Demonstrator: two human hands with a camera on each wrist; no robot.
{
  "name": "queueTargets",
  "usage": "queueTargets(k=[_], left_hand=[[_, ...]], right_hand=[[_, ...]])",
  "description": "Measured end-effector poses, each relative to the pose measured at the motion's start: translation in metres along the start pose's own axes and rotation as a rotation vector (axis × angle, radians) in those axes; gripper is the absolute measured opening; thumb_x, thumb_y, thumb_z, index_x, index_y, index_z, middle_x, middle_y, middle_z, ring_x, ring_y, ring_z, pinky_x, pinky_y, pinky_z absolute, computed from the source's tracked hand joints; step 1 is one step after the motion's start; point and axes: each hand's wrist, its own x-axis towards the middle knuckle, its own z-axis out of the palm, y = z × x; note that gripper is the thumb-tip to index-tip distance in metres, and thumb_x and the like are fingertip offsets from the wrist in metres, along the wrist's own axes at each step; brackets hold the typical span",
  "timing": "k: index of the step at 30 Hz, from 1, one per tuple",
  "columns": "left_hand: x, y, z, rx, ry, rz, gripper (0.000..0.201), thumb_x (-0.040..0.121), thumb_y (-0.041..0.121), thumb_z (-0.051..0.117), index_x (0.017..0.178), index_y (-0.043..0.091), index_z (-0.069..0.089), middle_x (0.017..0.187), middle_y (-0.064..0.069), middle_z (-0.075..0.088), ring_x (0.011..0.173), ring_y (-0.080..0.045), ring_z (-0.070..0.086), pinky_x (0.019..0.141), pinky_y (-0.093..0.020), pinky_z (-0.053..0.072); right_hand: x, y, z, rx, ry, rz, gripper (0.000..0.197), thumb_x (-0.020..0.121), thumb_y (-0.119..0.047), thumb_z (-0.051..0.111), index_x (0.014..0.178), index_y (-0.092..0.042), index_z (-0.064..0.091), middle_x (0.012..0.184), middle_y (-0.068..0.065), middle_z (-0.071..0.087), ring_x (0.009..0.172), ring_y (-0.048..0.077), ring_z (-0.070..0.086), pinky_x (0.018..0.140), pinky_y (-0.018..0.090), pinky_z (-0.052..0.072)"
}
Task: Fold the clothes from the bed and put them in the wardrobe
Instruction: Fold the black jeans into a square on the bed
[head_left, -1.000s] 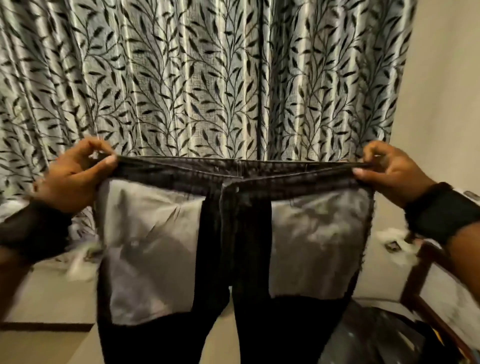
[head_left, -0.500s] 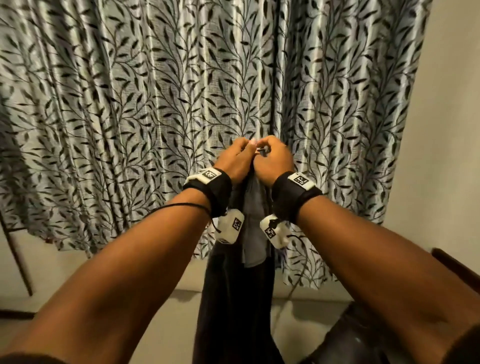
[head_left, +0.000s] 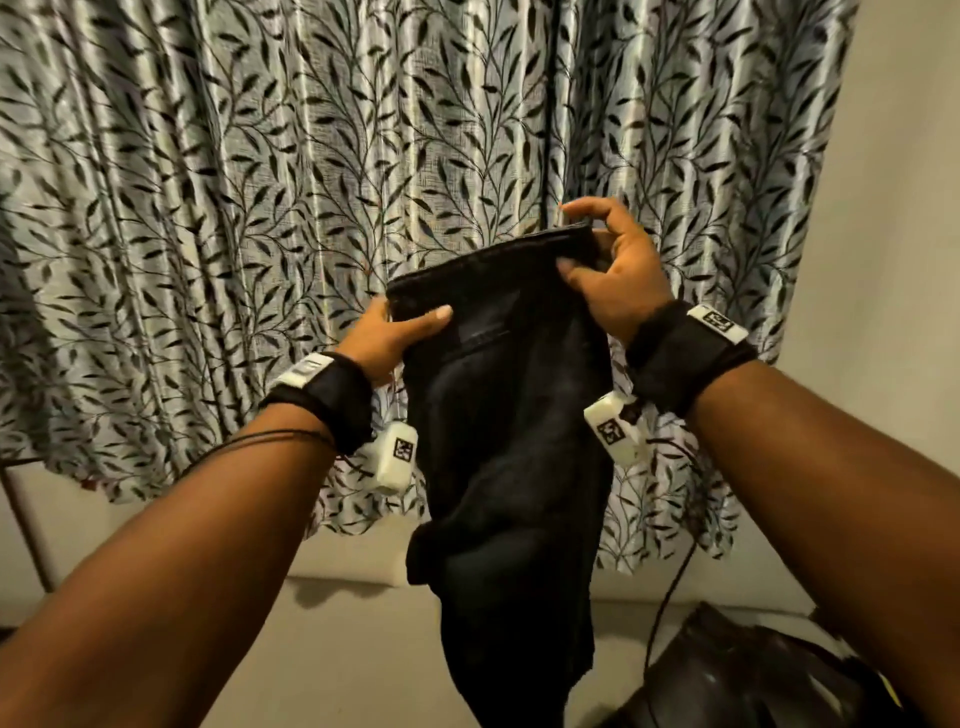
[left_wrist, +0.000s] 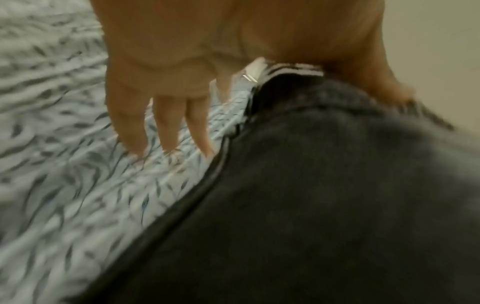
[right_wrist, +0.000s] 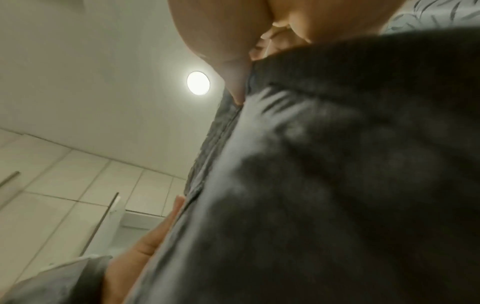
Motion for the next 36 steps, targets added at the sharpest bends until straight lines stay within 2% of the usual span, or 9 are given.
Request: queueTargets(k=[2, 6, 9, 16, 22, 26, 30, 32, 36], left_hand=[[0.003, -0.01, 0.008, -0.108, -0.094, -0.158, 0.043, 0.07, 0.035, 0.088, 0.105, 0.014, 0.074, 0.091, 0.002, 0.078, 0.082, -0.018, 0.073, 0.071, -0.03, 0.061], [0.01, 0.007, 0.021, 0.211, 0.182, 0.149, 0.028, 0.063, 0.054, 0.085, 0.083, 0.036, 0.078, 0.096, 0.004, 0.078, 0.095, -0.016, 0.074, 0.089, -0.04, 0.06], [0.009, 0.038, 0.027, 0.149, 0.327, 0.421, 0.037, 0.067, 0.053, 0.088, 0.09, 0.027, 0.076, 0.09, 0.011, 0.077, 0.086, -0.008, 0.073, 0.075, -0.024, 0.058], [0.016, 0.024, 0.029, 0.418, 0.192, 0.296, 0.042, 0.068, 0.052, 0.088, 0.1, 0.028, 0.076, 0.093, 0.015, 0.075, 0.087, 0.0, 0.07, 0.082, -0.027, 0.058], [0.007, 0.018, 0.043, 0.447, -0.055, 0.295, 0.039, 0.068, 0.047, 0.089, 0.096, 0.024, 0.073, 0.089, 0.013, 0.074, 0.081, 0.007, 0.068, 0.08, -0.026, 0.058], [-0.009, 0.007, 0.037, 0.44, -0.198, 0.359, 0.047, 0.07, 0.051, 0.085, 0.105, 0.024, 0.068, 0.103, 0.006, 0.074, 0.096, 0.0, 0.069, 0.088, -0.028, 0.058], [-0.038, -0.074, -0.011, 0.33, -0.163, 0.199, 0.067, 0.063, 0.052, 0.092, 0.111, 0.017, 0.061, 0.092, 0.006, 0.065, 0.082, 0.003, 0.06, 0.083, -0.021, 0.052], [-0.061, -0.132, -0.037, 0.378, -0.18, 0.043, 0.09, 0.05, 0.065, 0.093, 0.123, 0.02, 0.063, 0.113, 0.003, 0.07, 0.104, -0.01, 0.066, 0.1, -0.032, 0.051], [-0.115, -0.219, -0.043, 0.418, -0.262, -0.16, 0.056, 0.076, 0.025, 0.089, 0.125, 0.024, 0.062, 0.111, 0.016, 0.069, 0.103, 0.004, 0.063, 0.092, -0.021, 0.046]], right_hand=[[0.002, 0.008, -0.011, -0.115, -0.068, 0.067, 0.047, 0.084, 0.003, 0.069, 0.121, -0.021, 0.057, 0.106, 0.002, 0.068, 0.093, 0.008, 0.066, 0.091, 0.032, 0.055], [-0.002, 0.002, -0.031, -0.336, 0.003, 0.073, 0.046, 0.085, -0.002, 0.068, 0.121, -0.028, 0.057, 0.113, -0.005, 0.065, 0.099, 0.005, 0.063, 0.099, 0.029, 0.053], [-0.011, -0.007, -0.041, -0.361, 0.128, -0.201, 0.04, 0.091, -0.01, 0.061, 0.129, -0.02, 0.053, 0.113, -0.006, 0.062, 0.103, 0.002, 0.061, 0.096, 0.023, 0.05], [-0.028, 0.008, -0.059, -0.557, -0.064, 0.138, 0.051, 0.088, -0.018, 0.069, 0.135, -0.025, 0.051, 0.119, -0.005, 0.058, 0.103, 0.017, 0.061, 0.084, 0.022, 0.043], [-0.025, -0.027, -0.031, -0.907, -0.62, 0.157, 0.112, 0.071, -0.057, 0.085, 0.159, -0.035, 0.02, 0.163, -0.003, 0.03, 0.147, 0.02, 0.032, 0.12, 0.036, 0.027], [-0.047, -0.008, 0.004, -0.775, -0.571, 0.183, 0.059, 0.075, -0.042, 0.087, 0.125, -0.024, 0.062, 0.118, -0.003, 0.066, 0.113, 0.019, 0.062, 0.094, 0.033, 0.049], [-0.067, 0.003, 0.026, -0.774, -0.488, 0.106, 0.037, 0.076, -0.037, 0.087, 0.102, -0.022, 0.064, 0.098, -0.003, 0.064, 0.093, 0.015, 0.061, 0.076, 0.027, 0.04], [-0.068, 0.003, 0.035, -0.789, -0.494, 0.073, 0.038, 0.076, -0.037, 0.087, 0.102, -0.018, 0.067, 0.096, -0.002, 0.065, 0.091, 0.015, 0.061, 0.074, 0.028, 0.041], [-0.063, -0.01, 0.053, -0.776, -0.574, 0.035, 0.037, 0.074, -0.036, 0.089, 0.102, -0.019, 0.07, 0.095, -0.003, 0.069, 0.091, 0.015, 0.064, 0.077, 0.028, 0.046]])
